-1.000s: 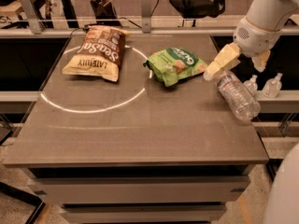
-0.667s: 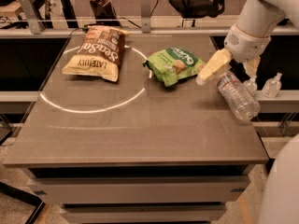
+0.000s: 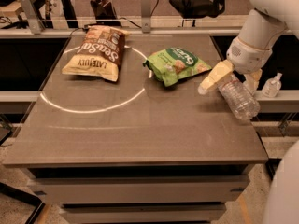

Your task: Place water bottle upright

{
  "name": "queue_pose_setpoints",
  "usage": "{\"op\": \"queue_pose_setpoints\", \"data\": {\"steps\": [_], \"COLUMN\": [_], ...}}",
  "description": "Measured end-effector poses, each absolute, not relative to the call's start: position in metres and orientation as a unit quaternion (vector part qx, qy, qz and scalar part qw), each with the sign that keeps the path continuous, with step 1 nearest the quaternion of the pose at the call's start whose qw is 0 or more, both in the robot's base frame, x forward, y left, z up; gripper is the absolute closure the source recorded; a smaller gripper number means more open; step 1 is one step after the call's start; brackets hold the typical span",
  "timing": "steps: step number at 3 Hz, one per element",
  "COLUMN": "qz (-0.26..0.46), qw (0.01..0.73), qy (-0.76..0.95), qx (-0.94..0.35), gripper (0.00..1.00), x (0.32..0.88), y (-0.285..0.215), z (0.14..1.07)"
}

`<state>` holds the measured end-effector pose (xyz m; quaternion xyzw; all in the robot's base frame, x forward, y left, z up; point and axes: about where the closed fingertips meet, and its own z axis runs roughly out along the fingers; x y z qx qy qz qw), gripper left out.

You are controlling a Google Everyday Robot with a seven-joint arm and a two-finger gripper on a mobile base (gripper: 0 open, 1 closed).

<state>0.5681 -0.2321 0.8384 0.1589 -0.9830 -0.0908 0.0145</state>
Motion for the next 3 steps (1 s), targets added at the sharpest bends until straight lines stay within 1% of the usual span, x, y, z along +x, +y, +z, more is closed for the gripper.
{"op": "queue_pose_setpoints", "data": {"steps": [1, 3], "qz": [-0.089, -0.086], "qw": [0.019, 0.017], "qy": [-0.984, -0.983], "qx": [0.152, 0.162], "gripper": [0.18, 0.64], "x": [0.562, 0.5572], "y": [-0.2436, -0.2476], "z": [0.835, 0.8373]}}
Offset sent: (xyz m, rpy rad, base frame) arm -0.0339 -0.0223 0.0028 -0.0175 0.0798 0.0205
